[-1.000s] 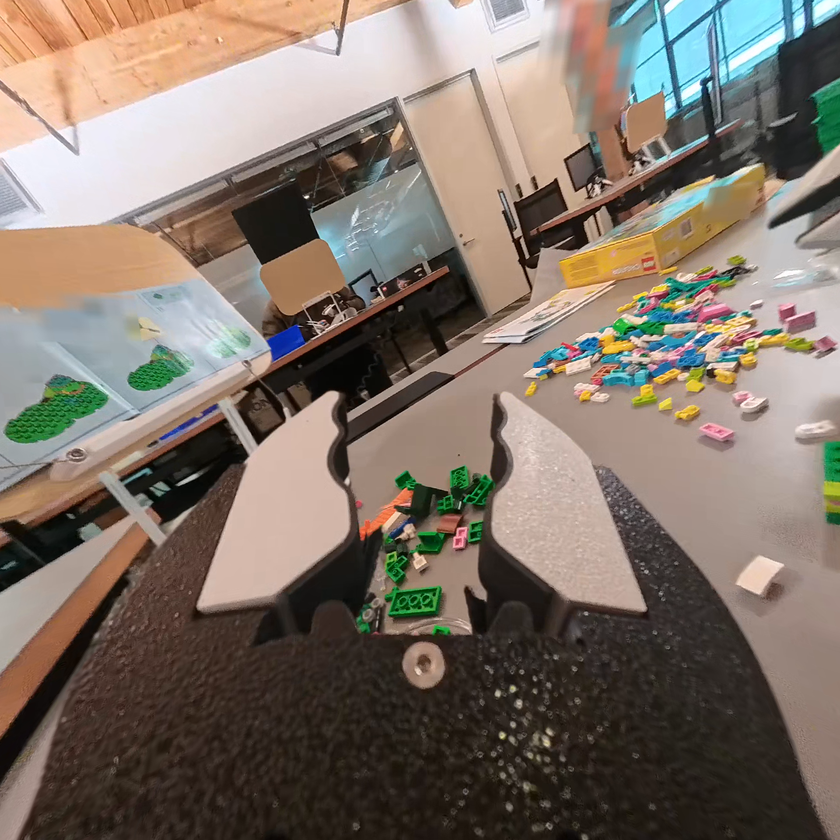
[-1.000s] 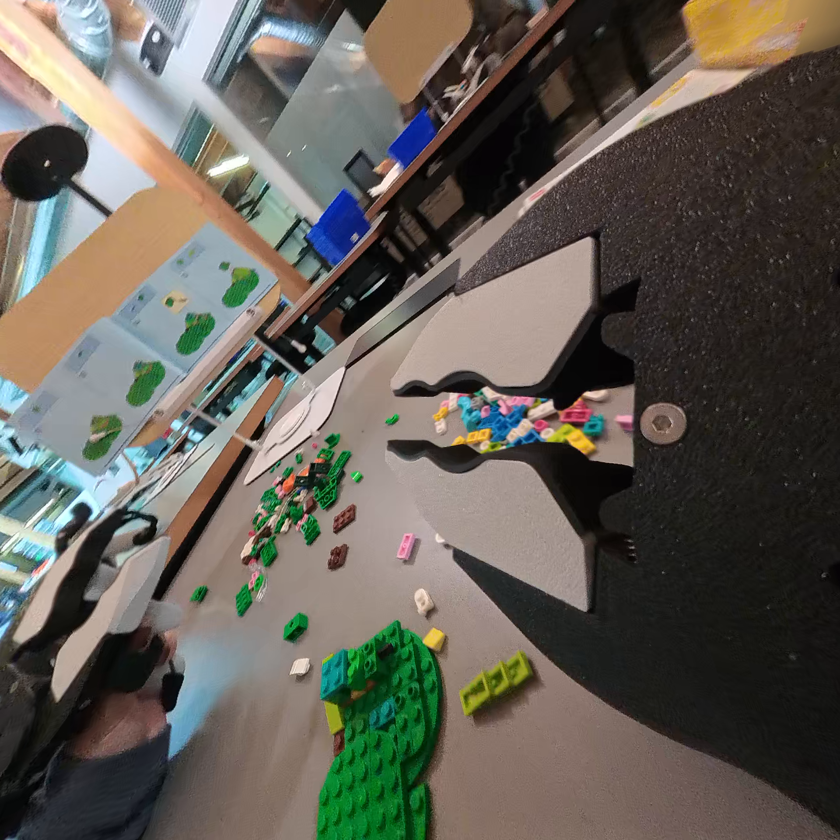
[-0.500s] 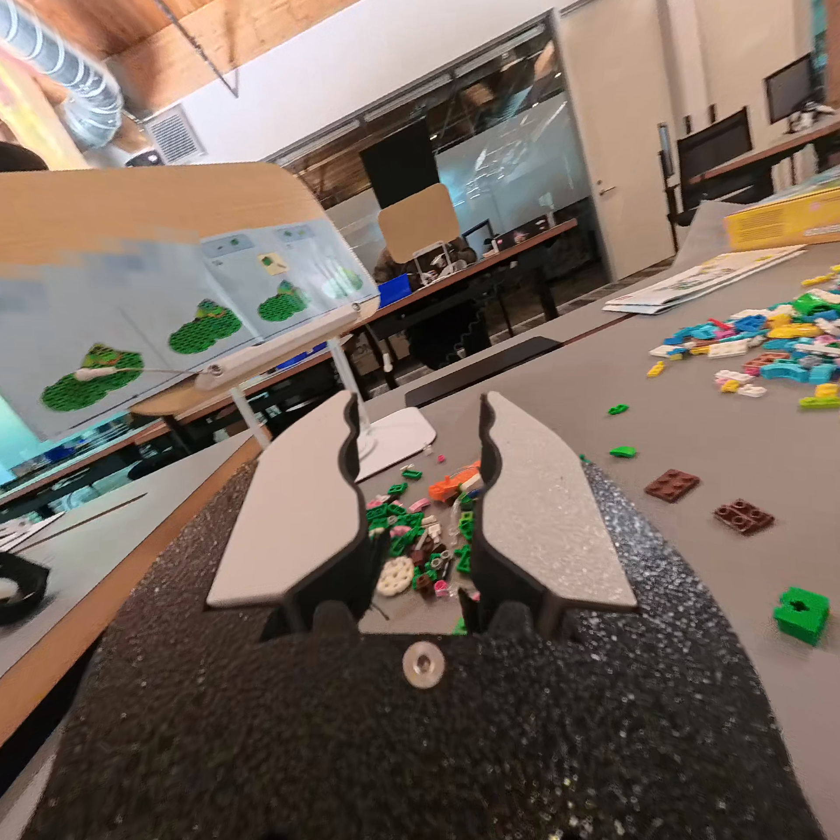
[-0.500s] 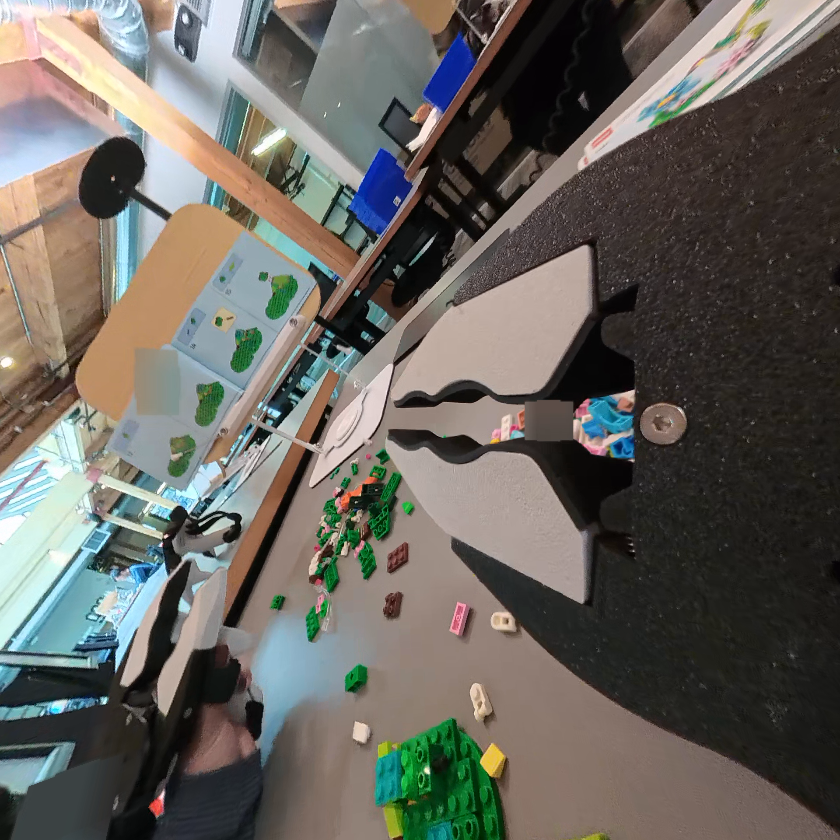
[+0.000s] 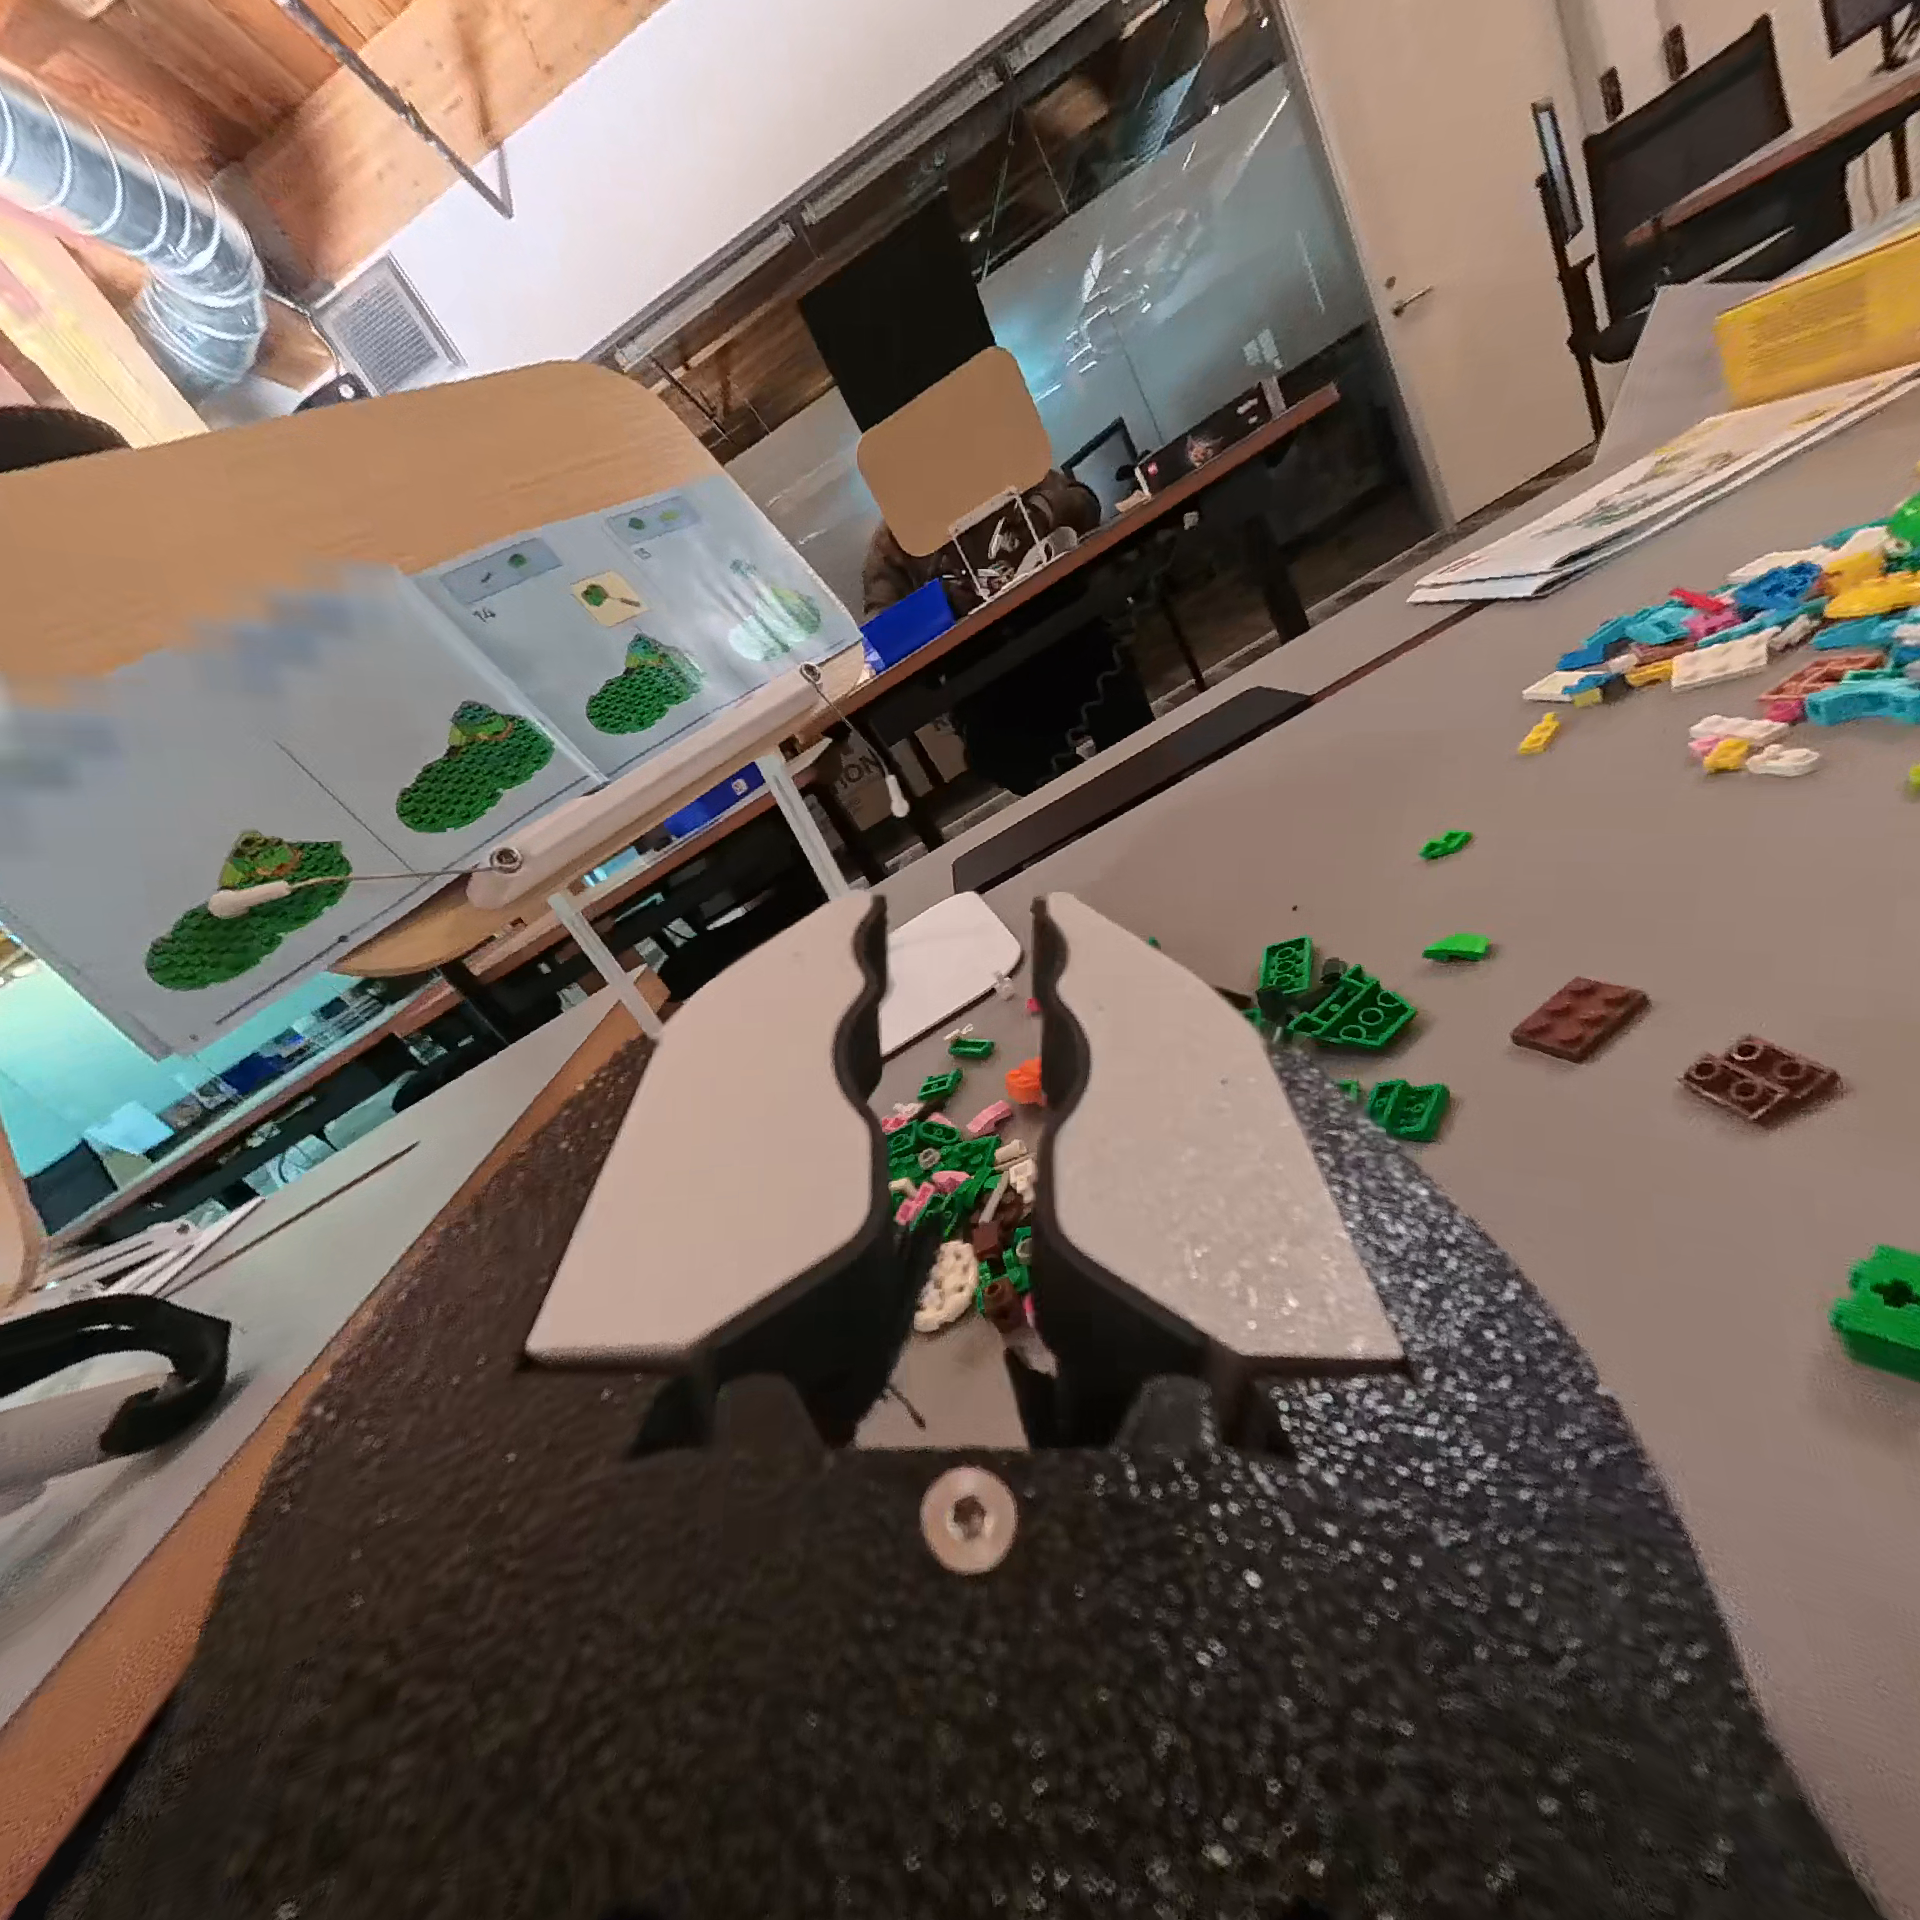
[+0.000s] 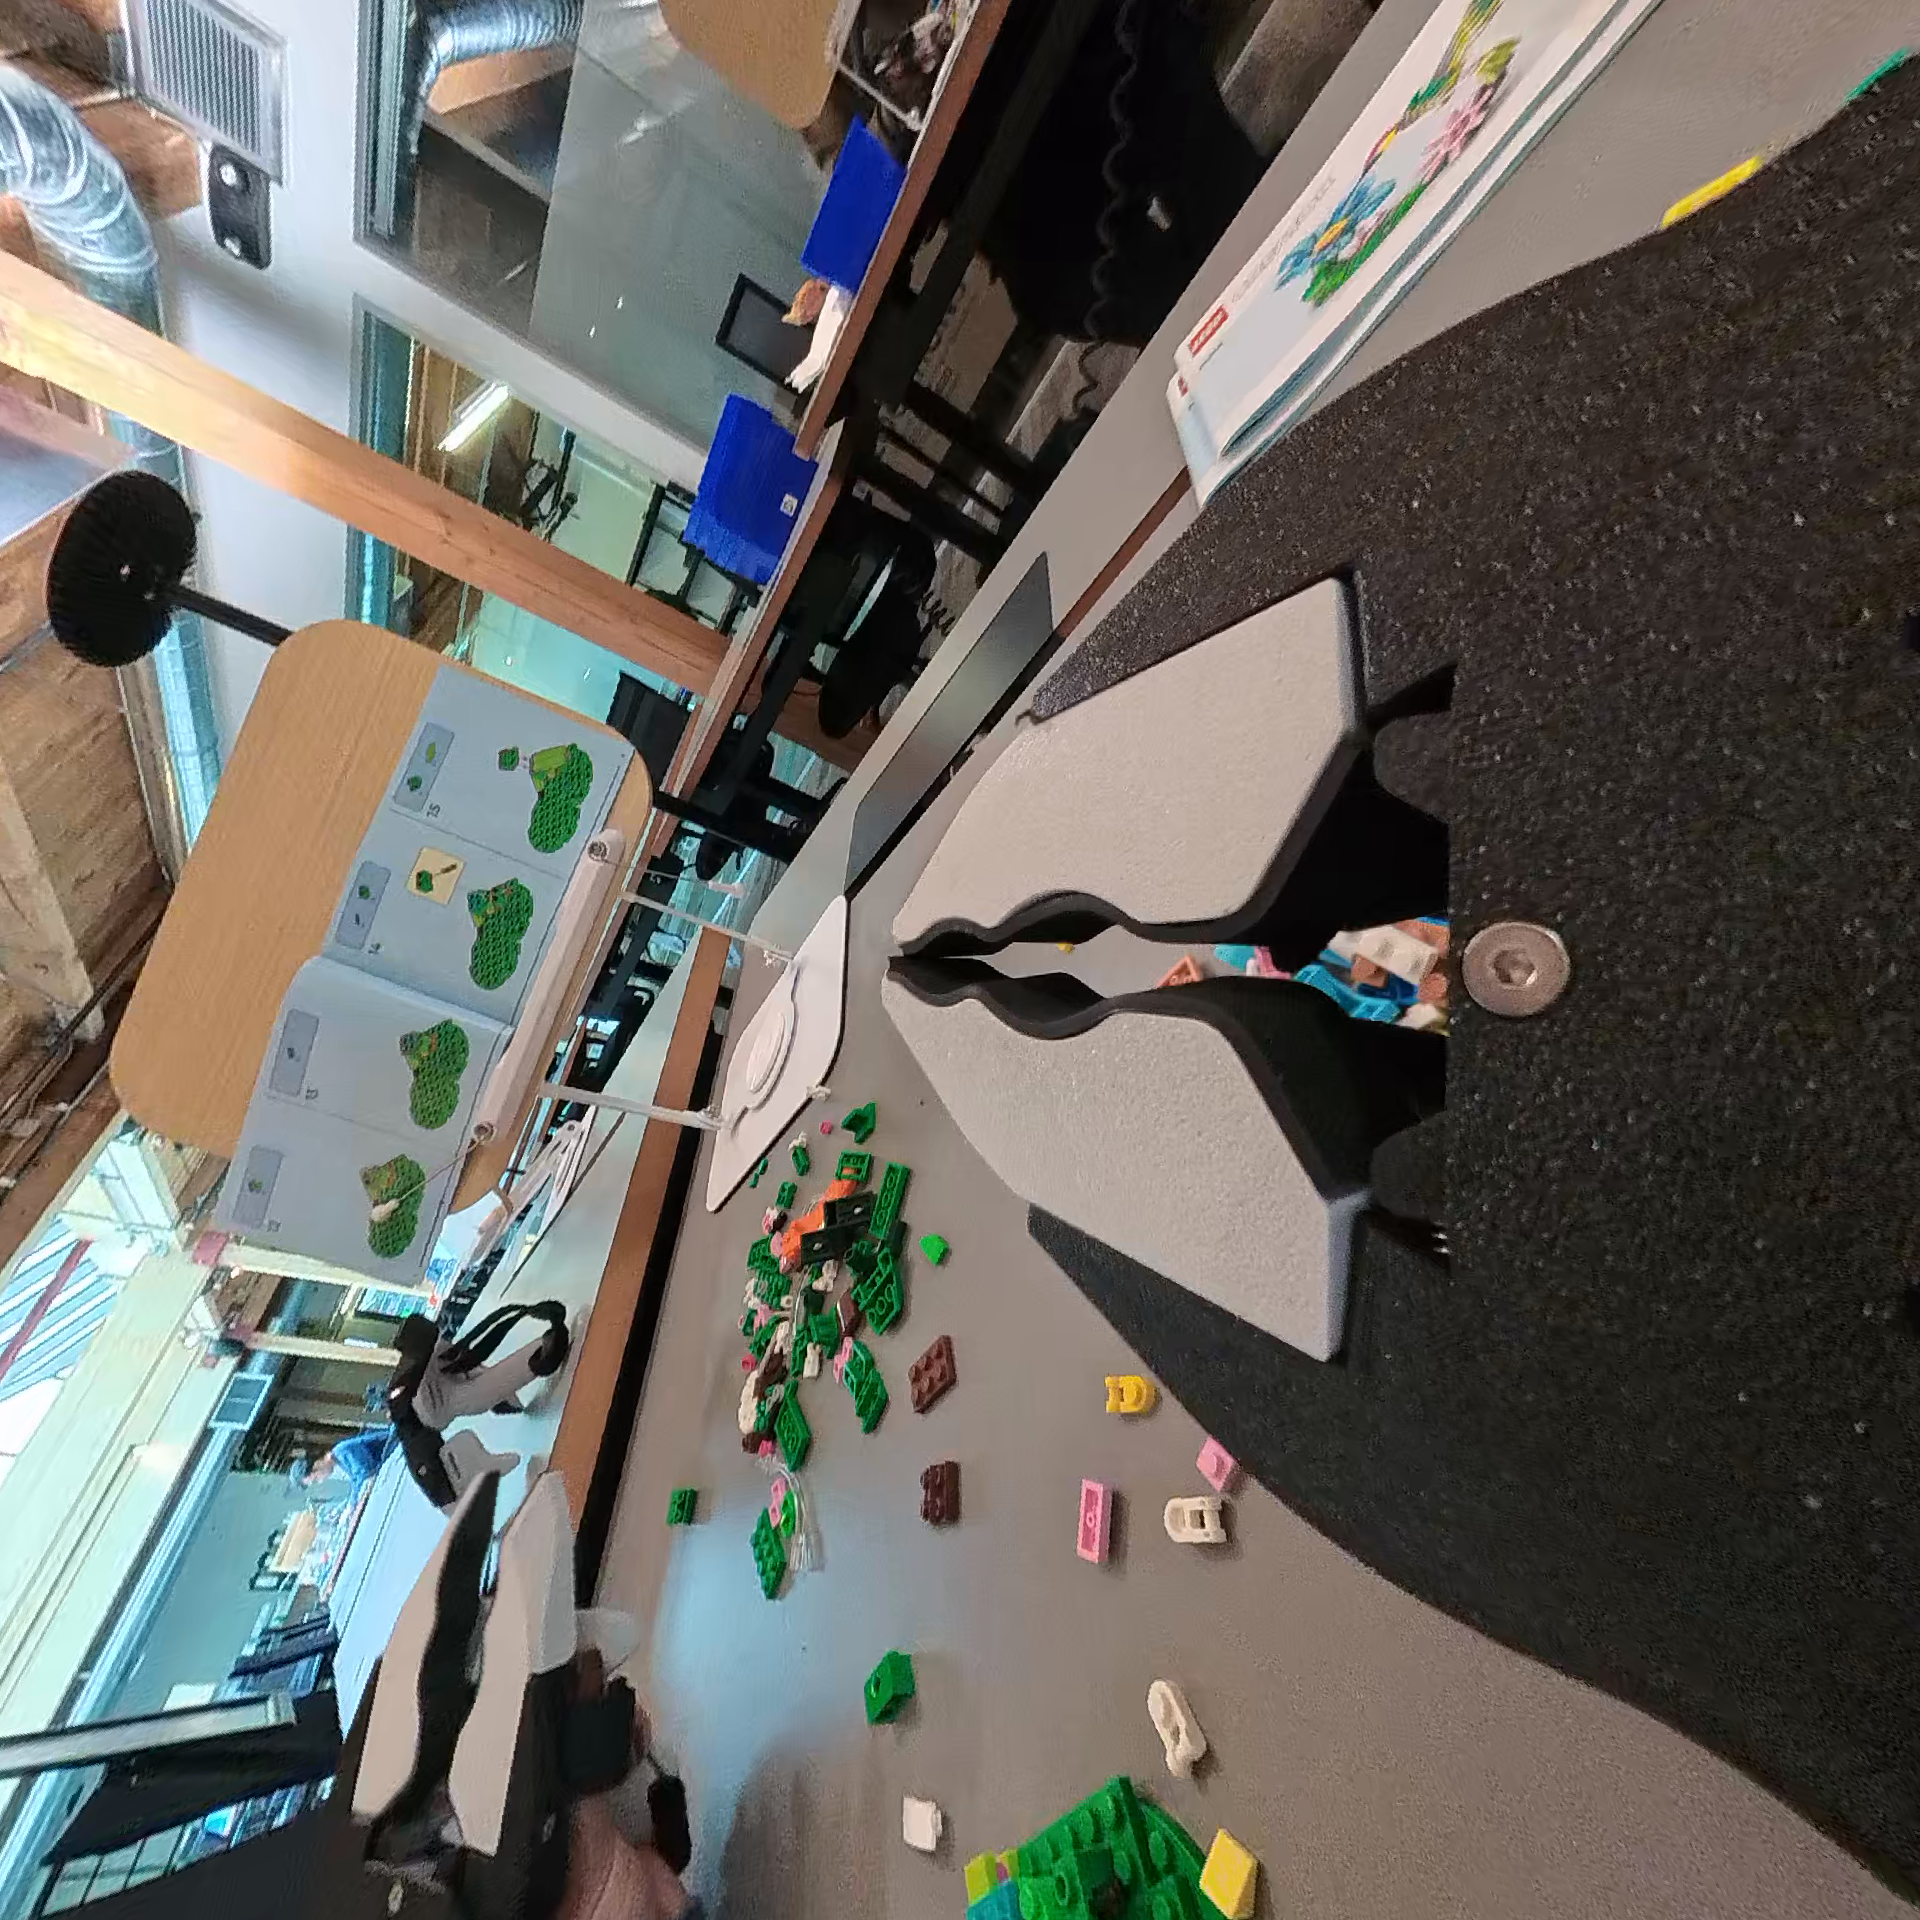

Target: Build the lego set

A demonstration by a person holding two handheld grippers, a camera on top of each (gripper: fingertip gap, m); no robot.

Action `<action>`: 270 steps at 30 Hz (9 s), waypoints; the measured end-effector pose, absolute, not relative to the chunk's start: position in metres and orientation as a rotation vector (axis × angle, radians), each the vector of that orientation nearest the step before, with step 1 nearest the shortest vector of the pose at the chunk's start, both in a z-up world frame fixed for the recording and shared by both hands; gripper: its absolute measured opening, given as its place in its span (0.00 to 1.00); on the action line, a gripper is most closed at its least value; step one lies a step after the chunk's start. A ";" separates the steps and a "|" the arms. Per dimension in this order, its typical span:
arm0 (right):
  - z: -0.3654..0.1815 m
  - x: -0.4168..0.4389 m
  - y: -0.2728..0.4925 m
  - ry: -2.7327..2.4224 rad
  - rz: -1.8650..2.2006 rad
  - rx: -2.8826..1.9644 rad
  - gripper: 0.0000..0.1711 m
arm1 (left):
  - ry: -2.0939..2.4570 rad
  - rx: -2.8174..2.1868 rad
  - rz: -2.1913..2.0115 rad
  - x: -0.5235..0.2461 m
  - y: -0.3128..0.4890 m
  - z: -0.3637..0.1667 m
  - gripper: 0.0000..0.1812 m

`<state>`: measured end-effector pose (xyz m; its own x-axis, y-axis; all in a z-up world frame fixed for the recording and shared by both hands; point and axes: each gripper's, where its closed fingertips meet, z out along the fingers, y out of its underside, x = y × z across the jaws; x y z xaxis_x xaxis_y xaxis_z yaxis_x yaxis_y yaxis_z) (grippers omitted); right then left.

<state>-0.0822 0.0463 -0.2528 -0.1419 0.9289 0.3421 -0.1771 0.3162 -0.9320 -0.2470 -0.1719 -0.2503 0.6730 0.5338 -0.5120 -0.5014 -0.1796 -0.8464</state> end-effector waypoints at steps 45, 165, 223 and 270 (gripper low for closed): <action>-0.270 -0.085 0.033 -1.494 1.146 -0.759 0.00 | -0.019 -1.479 0.911 -0.246 -0.176 -0.252 0.00; -0.357 -0.228 -0.118 -2.693 0.845 -1.482 0.10 | -0.261 -1.469 0.901 -0.278 -0.188 -0.251 0.00; -0.314 -0.228 -0.115 -2.171 0.760 -0.257 0.09 | -0.227 -1.394 0.741 -0.267 -0.185 -0.244 0.00; -0.350 -0.170 -0.100 -2.601 0.740 -0.455 0.09 | 0.016 -1.400 0.708 -0.231 -0.164 -0.244 0.00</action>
<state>-0.1702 -0.1002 -0.3503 -0.8683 0.4075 0.2827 0.1976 0.8071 -0.5563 -0.2306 -0.1637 -0.2438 0.7967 0.4423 -0.4118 -0.4600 0.0017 -0.8879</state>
